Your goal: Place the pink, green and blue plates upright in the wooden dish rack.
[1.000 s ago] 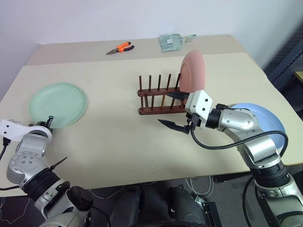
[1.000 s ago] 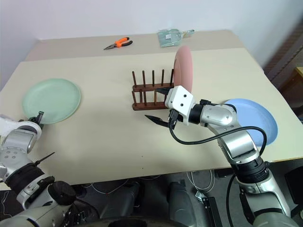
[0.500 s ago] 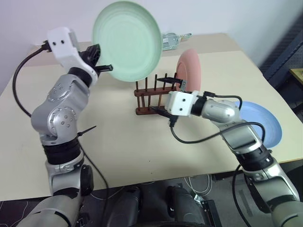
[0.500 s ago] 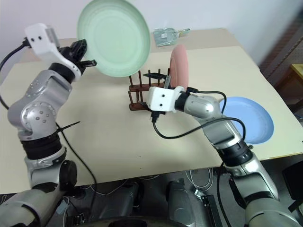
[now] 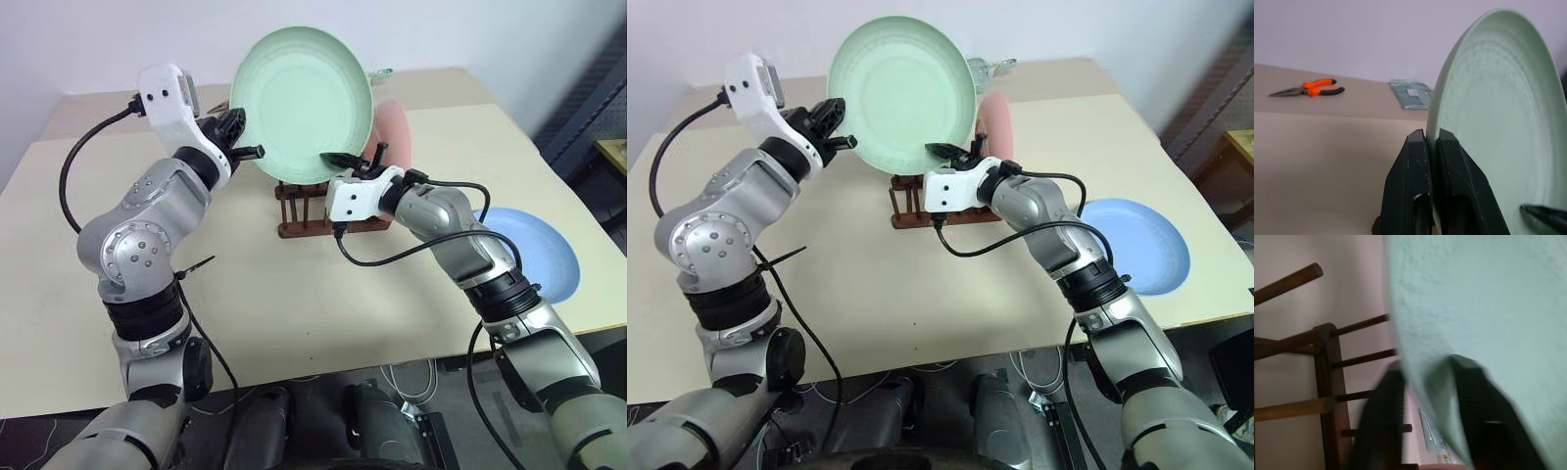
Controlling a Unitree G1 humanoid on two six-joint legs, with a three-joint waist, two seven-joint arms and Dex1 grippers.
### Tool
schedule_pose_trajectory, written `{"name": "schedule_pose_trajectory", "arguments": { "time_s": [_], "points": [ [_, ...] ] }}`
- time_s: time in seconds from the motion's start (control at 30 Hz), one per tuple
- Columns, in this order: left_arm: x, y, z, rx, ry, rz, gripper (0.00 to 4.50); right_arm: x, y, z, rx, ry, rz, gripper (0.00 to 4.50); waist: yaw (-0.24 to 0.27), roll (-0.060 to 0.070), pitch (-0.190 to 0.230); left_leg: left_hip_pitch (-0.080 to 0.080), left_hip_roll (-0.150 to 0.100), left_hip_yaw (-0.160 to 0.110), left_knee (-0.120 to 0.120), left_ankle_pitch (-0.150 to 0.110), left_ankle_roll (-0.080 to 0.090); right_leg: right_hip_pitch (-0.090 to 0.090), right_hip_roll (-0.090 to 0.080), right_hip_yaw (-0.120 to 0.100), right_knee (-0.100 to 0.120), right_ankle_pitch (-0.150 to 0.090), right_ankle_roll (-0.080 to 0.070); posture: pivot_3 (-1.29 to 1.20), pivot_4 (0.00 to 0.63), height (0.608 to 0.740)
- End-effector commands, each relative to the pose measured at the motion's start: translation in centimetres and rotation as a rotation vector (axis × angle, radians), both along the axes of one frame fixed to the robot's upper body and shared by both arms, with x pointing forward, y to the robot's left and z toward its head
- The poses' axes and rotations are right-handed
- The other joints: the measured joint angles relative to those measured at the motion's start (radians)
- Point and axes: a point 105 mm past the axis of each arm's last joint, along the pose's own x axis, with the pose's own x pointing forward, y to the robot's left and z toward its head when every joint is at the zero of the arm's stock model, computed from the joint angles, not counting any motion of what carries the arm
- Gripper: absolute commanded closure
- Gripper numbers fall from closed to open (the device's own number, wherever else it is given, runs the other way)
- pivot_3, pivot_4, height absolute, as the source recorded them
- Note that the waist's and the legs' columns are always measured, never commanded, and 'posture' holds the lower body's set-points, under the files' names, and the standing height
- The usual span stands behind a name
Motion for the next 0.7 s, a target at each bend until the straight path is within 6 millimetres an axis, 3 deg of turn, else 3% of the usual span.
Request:
{"name": "schedule_pose_trajectory", "arguments": {
  "time_s": [0.03, 0.13, 0.2, 0.27, 0.37, 0.43, 0.53, 0.63, 0.7],
  "points": [
    [-0.8, -0.3, 1.0, -0.015, -0.049, -0.027, 4.17, -0.5, 0.7, 2.0, 0.042, -0.069, 0.034, 4.48, 0.0, 0.0, 0.0, 0.0, 0.0, 0.0, 0.0, 0.0, 0.0, 0.0, 0.0, 0.0, 0.0, 0.0, 0.0, 0.0, 0.15, 0.74],
    [-1.4, 1.0, 4.3, -0.2, -0.188, -0.005, 2.95, -0.9, 1.2, 1.8, 0.028, -0.092, 0.056, 4.5, 0.003, -0.001, 0.0, 0.0, 0.0, 0.0, 0.0, 0.0, 0.0, 0.0, 0.0, 0.0, 0.0, 0.0, 0.0, 0.0, 0.15, 0.74],
    [-1.7, 3.9, 6.5, -0.311, -0.286, 0.094, 1.97, -1.2, 1.3, 1.9, 0.043, -0.098, 0.069, 4.5, 0.003, -0.002, 0.001, 0.0, 0.0, 0.0, 0.001, 0.0, 0.0, 0.0, 0.0, 0.0, 0.0, 0.0, 0.0, 0.0, 0.15, 0.74],
    [-2.0, 7.1, 7.7, -0.309, -0.357, 0.22, 1.97, -1.5, 1.3, 2.2, 0.079, -0.098, 0.082, 4.5, -0.001, -0.002, 0.001, 0.0, 0.0, 0.0, 0.001, 0.0, 0.0, 0.0, 0.0, 0.0, 0.0, 0.0, 0.0, 0.0, 0.15, 0.74],
    [-2.3, 11.1, 7.5, -0.157, -0.393, 0.385, 1.97, -2.4, 0.9, 3.9, 0.27, -0.056, 0.112, 4.5, -0.007, -0.001, 0.001, 0.002, 0.001, 0.001, -0.002, 0.001, -0.002, 0.0, 0.001, 0.002, 0.0, 0.0, 0.0, 0.0, 0.15, 0.74],
    [-2.1, 11.5, 6.0, 0.079, -0.375, 0.416, 1.97, -3.2, 0.5, 5.1, 0.433, 0.017, 0.157, 4.5, -0.007, 0.0, 0.001, 0.002, 0.002, 0.001, -0.003, 0.001, -0.002, 0.0, 0.003, 0.003, 0.0, 0.0, -0.001, 0.0, 0.15, 0.74],
    [-1.5, 10.7, 1.9, 0.34, -0.303, 0.356, 1.97, -4.4, -0.2, 5.9, 0.683, 0.212, 0.232, 4.5, 0.003, 0.0, 0.001, 0.002, 0.001, 0.001, -0.003, 0.001, -0.002, 0.0, 0.002, 0.003, 0.001, 0.0, -0.001, 0.0, 0.15, 0.74],
    [-2.1, 8.9, -4.4, 0.411, -0.203, 0.193, 1.97, -5.5, -1.4, 5.6, 1.03, 0.541, 0.31, 4.5, 0.011, -0.001, 0.0, 0.002, 0.001, -0.003, -0.001, -0.003, 0.005, 0.003, 0.002, 0.003, -0.001, 0.0, -0.001, 0.0, 0.15, 0.74],
    [-3.0, 7.5, -7.2, 0.457, -0.165, 0.087, 1.97, -6.3, -1.4, 5.2, 1.113, 0.681, 0.35, 4.5, 0.011, 0.0, 0.0, 0.002, 0.0, -0.003, -0.002, -0.004, 0.007, 0.002, 0.002, 0.005, -0.001, 0.0, -0.001, 0.0, 0.15, 0.74]
  ]
}}
